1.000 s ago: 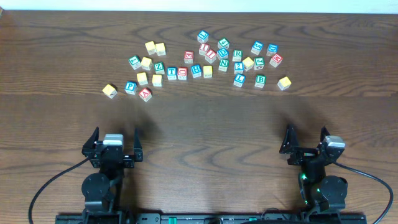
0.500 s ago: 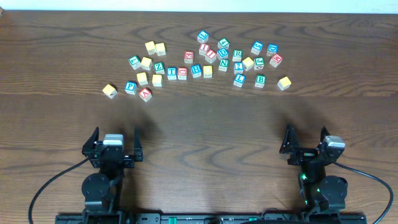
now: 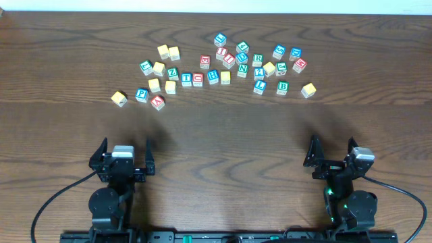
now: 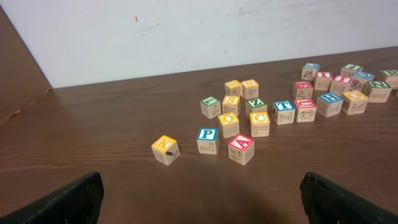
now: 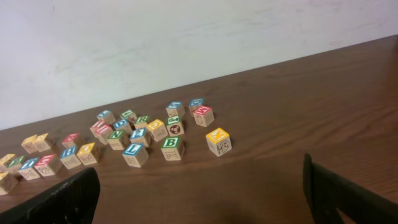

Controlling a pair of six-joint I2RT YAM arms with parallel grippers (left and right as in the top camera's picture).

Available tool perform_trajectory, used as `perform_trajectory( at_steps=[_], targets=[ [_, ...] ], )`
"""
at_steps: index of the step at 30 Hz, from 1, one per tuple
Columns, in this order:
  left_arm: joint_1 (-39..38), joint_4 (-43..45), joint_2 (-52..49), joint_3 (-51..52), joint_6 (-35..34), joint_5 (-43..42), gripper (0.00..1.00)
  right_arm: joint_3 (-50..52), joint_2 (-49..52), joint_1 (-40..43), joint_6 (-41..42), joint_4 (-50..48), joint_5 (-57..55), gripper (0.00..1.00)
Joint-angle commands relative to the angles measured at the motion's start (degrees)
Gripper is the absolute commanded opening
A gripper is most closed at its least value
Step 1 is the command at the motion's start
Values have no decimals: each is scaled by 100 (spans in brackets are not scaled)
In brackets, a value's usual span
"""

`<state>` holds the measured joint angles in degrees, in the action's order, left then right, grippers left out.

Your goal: Spell out ROBOT

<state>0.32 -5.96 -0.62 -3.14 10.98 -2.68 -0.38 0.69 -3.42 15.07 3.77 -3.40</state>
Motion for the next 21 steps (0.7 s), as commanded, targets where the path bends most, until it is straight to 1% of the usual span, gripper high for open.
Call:
perform_trajectory(
  at_steps=[1,5,8,10,13,15,17,19,21],
  targets=[
    [31,-37,33,175,79,72,100,7,-31,-26,55,22,-9,99],
    [31,-11,33,175,79,61,100,7,-31,-26,55,22,-9,99],
    [31,74,33,168,4,-101,100,7,-31,-26,55,22,-9,99],
    [31,101,15,37,-590,-98,100,7,-31,-26,55,15,-11,99],
    [31,243,-173,-225,-903,-101,100,7,-31,-26,55,17,-9,99],
    [31,243,-614,-730,-1134,-101,100,7,-31,-26,55,-35,-179,99],
    [31,236,-1276,-1340,-1176,-216,100,7,-31,-26,52,-192,-487,99],
    [31,190,-2039,-2035,-1174,-420,100,7,-31,-26,-240,-387,-459,99],
    [31,-39,-2885,-2876,-1174,-450,100,4,-31,-26,-409,-595,-372,99]
  ],
)
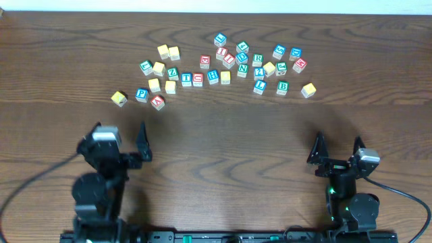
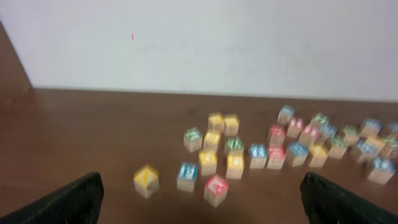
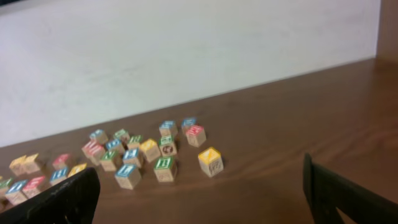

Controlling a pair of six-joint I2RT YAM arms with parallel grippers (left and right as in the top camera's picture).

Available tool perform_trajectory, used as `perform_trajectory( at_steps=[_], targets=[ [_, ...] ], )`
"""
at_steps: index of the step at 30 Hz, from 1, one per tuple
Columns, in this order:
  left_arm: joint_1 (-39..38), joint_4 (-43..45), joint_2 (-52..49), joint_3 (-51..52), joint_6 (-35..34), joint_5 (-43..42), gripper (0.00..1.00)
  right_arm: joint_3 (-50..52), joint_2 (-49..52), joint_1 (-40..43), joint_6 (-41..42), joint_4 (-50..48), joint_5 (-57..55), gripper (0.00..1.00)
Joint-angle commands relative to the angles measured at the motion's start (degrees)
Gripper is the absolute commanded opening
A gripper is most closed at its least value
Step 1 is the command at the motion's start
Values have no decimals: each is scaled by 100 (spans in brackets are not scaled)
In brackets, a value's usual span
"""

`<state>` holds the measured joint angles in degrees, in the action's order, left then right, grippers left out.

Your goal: Spell out ROBOT

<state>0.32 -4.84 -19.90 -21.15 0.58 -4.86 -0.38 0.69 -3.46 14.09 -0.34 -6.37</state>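
Observation:
Several lettered wooden blocks lie scattered in a band across the far half of the table, none of them lined up. Among them are a green B (image 1: 283,86), also the green B (image 3: 164,167) in the right wrist view, and a blue T (image 1: 186,79). At the near left, my left gripper (image 1: 116,140) stands open and holds nothing, short of the blue P block (image 1: 141,94) and the red A block (image 1: 158,102). The left wrist view is blurred, with the left gripper (image 2: 200,196) wide apart. My right gripper (image 1: 336,150) is open and bare at the near right, as the right gripper (image 3: 199,186) also shows.
A lone yellow block (image 1: 119,98) marks the left end of the scatter, and another yellow block (image 1: 308,90) the right end. A white wall (image 3: 186,56) runs behind the table's far edge. Bare brown tabletop (image 1: 223,148) lies between the blocks and the grippers.
My left gripper has shifted left and a little toward the blocks, and its view is now blurred. The right gripper has shifted slightly to the right. Both stay open, and no block has moved.

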Motion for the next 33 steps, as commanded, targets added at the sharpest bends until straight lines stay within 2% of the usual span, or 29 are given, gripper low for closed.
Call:
perform_trajectory(
  at_steps=[1,7,9,11,14,16,17,25,28,32,33],
  targets=[
    [31,-330,-1292,-1453,-131,-249,100,-7,-31,-22,-302,-260,-52,99],
    [31,-2446,-3816,-4457,-129,-269,100,-654,341,-22,-295,48,81,99],
    [31,-2909,-4260,-4977,-129,-269,100,-1060,774,-22,-299,208,140,99],
    [31,-3364,-4767,-5462,-131,-269,100,-1790,1648,-22,-304,426,256,99],
    [31,-3394,-4951,-5499,-131,-267,100,-2583,2559,-22,-428,706,426,99],
    [31,-3421,-5010,-5499,-131,-267,100,-3595,3665,-22,-752,1126,811,99],
    [31,-3418,-5012,-5499,-131,-267,100,-3801,3880,-22,-798,1231,881,99],
    [31,-3418,-5014,-5497,-131,-264,100,-7316,7215,-35,-1163,3353,1873,99],
    [31,-3421,-5014,-5495,-131,-267,100,-9447,8985,-57,-1300,4629,1952,99],
    [31,-3421,-5014,-5495,-131,-264,100,-11798,10721,-221,-1567,6013,2004,99],
    [31,-3421,-5014,-5495,-131,-264,100,-12769,11436,-341,-1683,6505,2002,99]
  ],
)
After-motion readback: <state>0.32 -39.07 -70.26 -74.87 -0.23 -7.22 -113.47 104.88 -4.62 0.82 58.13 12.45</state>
